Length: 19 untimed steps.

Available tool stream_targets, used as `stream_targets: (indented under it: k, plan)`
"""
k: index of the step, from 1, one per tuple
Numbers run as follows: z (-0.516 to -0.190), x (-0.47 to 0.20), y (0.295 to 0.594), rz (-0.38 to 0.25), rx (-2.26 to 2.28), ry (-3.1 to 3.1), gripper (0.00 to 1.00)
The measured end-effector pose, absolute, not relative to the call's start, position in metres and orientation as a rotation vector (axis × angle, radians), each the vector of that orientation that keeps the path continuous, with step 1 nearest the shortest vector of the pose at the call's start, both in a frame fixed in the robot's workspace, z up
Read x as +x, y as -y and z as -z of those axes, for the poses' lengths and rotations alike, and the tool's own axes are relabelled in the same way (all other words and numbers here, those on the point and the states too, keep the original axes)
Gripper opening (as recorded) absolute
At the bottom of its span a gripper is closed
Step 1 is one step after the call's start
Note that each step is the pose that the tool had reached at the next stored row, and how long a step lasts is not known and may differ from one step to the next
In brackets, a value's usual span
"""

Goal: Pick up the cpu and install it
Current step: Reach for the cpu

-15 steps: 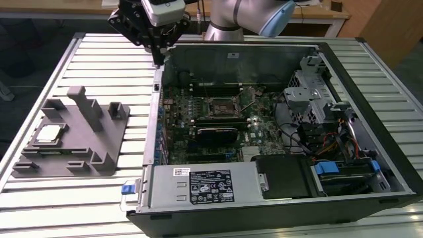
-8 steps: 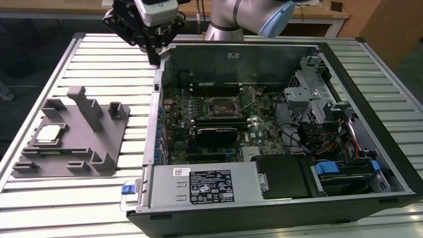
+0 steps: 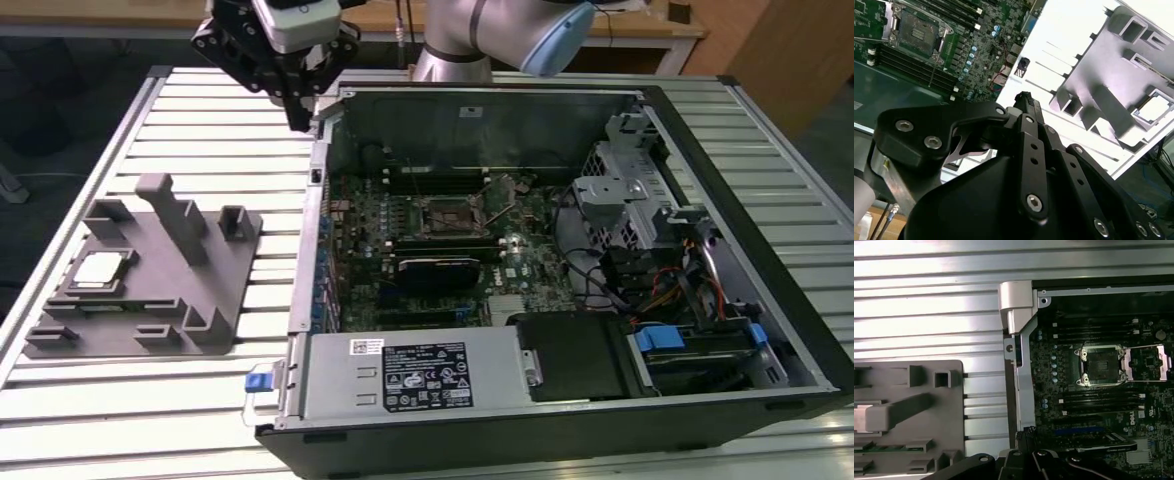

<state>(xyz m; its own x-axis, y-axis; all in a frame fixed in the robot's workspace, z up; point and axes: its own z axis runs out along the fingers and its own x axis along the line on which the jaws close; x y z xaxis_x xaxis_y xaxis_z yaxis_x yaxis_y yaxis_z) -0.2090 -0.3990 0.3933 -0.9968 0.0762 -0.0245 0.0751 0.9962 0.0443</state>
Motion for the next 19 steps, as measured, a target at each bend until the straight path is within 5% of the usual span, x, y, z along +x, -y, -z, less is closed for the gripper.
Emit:
stream_targets:
  k: [19]
  plan:
    - [-0.393, -0.238, 0.399, -0.068, 0.118, -3.112, 0.11]
